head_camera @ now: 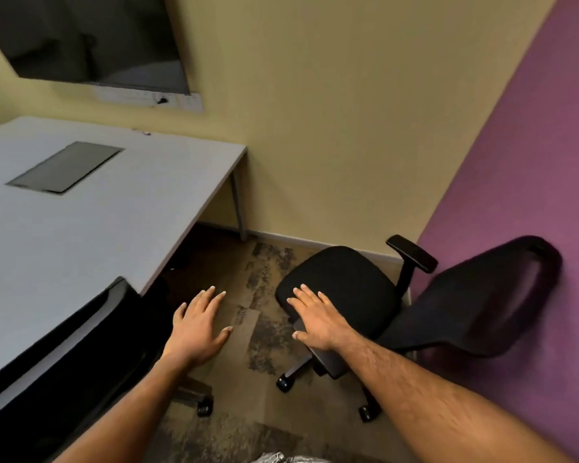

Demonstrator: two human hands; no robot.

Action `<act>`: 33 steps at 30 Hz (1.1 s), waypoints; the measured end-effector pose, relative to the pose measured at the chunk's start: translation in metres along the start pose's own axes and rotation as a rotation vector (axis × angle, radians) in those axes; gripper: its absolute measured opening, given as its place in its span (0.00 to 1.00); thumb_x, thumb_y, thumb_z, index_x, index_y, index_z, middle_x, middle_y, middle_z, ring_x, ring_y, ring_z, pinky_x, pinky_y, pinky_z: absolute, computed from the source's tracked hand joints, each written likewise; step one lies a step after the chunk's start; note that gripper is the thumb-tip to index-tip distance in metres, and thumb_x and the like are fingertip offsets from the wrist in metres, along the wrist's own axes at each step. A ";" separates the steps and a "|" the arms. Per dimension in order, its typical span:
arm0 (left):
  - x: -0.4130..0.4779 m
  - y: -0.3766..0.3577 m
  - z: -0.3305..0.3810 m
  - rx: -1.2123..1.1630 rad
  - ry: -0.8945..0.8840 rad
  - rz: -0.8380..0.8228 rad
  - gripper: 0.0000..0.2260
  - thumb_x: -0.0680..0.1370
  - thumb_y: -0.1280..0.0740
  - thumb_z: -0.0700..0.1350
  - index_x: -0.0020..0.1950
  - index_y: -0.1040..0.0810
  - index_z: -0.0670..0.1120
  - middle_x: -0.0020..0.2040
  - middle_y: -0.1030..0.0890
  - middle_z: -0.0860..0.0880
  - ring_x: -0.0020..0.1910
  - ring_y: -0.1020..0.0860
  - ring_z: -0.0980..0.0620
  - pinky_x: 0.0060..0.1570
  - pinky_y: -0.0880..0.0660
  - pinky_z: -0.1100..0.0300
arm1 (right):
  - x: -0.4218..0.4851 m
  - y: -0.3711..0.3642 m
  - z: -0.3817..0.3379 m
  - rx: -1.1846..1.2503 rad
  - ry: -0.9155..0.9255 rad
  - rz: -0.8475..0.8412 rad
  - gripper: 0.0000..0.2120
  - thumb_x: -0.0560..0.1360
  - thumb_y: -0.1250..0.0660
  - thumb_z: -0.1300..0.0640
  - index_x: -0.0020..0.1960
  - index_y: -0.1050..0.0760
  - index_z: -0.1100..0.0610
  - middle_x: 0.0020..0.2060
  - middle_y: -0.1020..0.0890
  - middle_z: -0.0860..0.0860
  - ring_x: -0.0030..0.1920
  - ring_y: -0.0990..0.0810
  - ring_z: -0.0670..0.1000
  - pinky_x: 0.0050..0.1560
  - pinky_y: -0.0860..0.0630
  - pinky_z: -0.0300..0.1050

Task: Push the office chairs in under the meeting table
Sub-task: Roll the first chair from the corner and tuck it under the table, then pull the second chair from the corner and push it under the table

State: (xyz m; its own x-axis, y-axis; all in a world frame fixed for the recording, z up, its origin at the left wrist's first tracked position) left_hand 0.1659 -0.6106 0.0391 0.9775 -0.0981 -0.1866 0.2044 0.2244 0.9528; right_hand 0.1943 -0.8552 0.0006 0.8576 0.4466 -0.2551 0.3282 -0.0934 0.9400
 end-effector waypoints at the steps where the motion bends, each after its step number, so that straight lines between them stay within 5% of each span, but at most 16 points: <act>1: 0.012 -0.003 0.012 -0.001 -0.041 -0.043 0.32 0.81 0.37 0.59 0.81 0.46 0.53 0.82 0.47 0.49 0.81 0.49 0.49 0.79 0.52 0.46 | -0.006 0.004 0.015 0.015 -0.049 0.009 0.38 0.78 0.33 0.46 0.81 0.46 0.54 0.82 0.49 0.53 0.82 0.57 0.52 0.79 0.55 0.56; 6: 0.054 -0.036 0.069 0.029 -0.173 -0.342 0.30 0.79 0.32 0.56 0.78 0.39 0.52 0.76 0.32 0.48 0.74 0.32 0.48 0.73 0.34 0.50 | -0.050 0.034 0.104 0.034 -0.336 0.112 0.35 0.78 0.33 0.43 0.79 0.40 0.55 0.80 0.40 0.54 0.81 0.51 0.53 0.79 0.51 0.57; 14: 0.079 -0.073 0.227 0.143 -0.543 -0.468 0.35 0.77 0.33 0.59 0.80 0.41 0.48 0.78 0.35 0.47 0.74 0.33 0.45 0.72 0.34 0.49 | -0.154 0.089 0.225 -0.051 -0.766 0.297 0.33 0.78 0.34 0.42 0.76 0.35 0.58 0.76 0.33 0.56 0.80 0.44 0.56 0.78 0.47 0.57; 19: 0.066 -0.076 0.314 -0.076 -0.667 -0.511 0.32 0.76 0.31 0.57 0.77 0.35 0.49 0.73 0.29 0.46 0.71 0.29 0.46 0.68 0.30 0.53 | -0.213 0.082 0.269 0.115 -1.059 0.453 0.36 0.76 0.31 0.41 0.77 0.37 0.57 0.79 0.39 0.58 0.80 0.46 0.58 0.78 0.46 0.58; 22: 0.056 -0.088 0.339 -0.345 -0.552 -0.600 0.30 0.76 0.30 0.57 0.75 0.32 0.48 0.70 0.25 0.47 0.67 0.26 0.48 0.61 0.30 0.59 | -0.235 0.071 0.287 0.364 -1.210 0.581 0.46 0.74 0.28 0.39 0.80 0.45 0.60 0.81 0.47 0.58 0.81 0.51 0.57 0.79 0.45 0.56; 26: 0.044 -0.119 0.361 -0.585 -0.285 -0.724 0.29 0.77 0.28 0.56 0.73 0.30 0.43 0.65 0.22 0.45 0.61 0.22 0.47 0.63 0.25 0.53 | -0.236 0.072 0.304 0.580 -1.246 0.801 0.49 0.76 0.27 0.45 0.81 0.54 0.63 0.81 0.52 0.59 0.80 0.47 0.59 0.76 0.41 0.52; 30: 0.035 -0.136 0.383 -0.952 0.044 -0.831 0.24 0.78 0.29 0.53 0.67 0.25 0.39 0.54 0.19 0.44 0.50 0.19 0.44 0.51 0.20 0.50 | -0.244 0.058 0.332 0.912 -1.333 0.961 0.37 0.82 0.36 0.51 0.81 0.51 0.62 0.77 0.37 0.63 0.74 0.33 0.65 0.74 0.35 0.58; 33: 0.028 -0.143 0.386 -1.120 0.298 -0.887 0.23 0.78 0.31 0.58 0.66 0.25 0.44 0.61 0.21 0.44 0.56 0.21 0.43 0.54 0.21 0.49 | -0.239 0.049 0.343 1.106 -1.283 1.005 0.30 0.84 0.39 0.55 0.81 0.48 0.57 0.63 0.24 0.59 0.57 0.18 0.66 0.59 0.21 0.65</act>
State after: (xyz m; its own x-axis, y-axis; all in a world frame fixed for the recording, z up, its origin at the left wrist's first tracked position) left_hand 0.1446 -1.0197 -0.0098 0.4572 -0.4344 -0.7760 0.5295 0.8340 -0.1549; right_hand 0.1409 -1.2716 0.0298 0.4256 -0.8622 -0.2746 -0.7504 -0.5059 0.4254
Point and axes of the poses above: each hand's wrist, its own x-axis towards the middle knuckle, its own y-axis out of the back of the hand, z = x × y, the point moved 6 cm from there along x, towards the middle knuckle
